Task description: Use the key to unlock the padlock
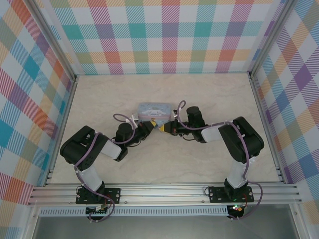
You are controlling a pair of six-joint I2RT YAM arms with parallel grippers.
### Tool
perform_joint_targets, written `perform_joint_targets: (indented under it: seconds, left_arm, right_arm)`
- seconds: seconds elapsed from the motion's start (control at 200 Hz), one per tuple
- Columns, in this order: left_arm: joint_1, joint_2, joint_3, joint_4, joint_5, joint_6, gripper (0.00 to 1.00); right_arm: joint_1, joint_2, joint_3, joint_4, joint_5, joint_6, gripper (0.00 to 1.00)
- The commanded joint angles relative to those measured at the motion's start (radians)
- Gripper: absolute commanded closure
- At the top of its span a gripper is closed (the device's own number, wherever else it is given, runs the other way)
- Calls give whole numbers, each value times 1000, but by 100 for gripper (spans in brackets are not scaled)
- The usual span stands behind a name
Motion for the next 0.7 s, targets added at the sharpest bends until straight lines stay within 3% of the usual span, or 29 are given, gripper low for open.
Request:
perform_joint_targets:
  seconds: [0.0,0.27,0.525,0.695]
  left_arm:
    - [-13,5,21,85,5,-5,100]
    - [-14,13,25,101,13,-17,100]
    - [-27,-22,21,101,-14,-54,100]
    - [-43,-14,38,108,-12,-76,100]
  right_arm:
    - [8,15,32,34,-10,1,97]
    - [19,38,46,91,-12,42,96]
    - [33,101,25,360,41,191,97]
    - [41,106,32,375,67,203,97]
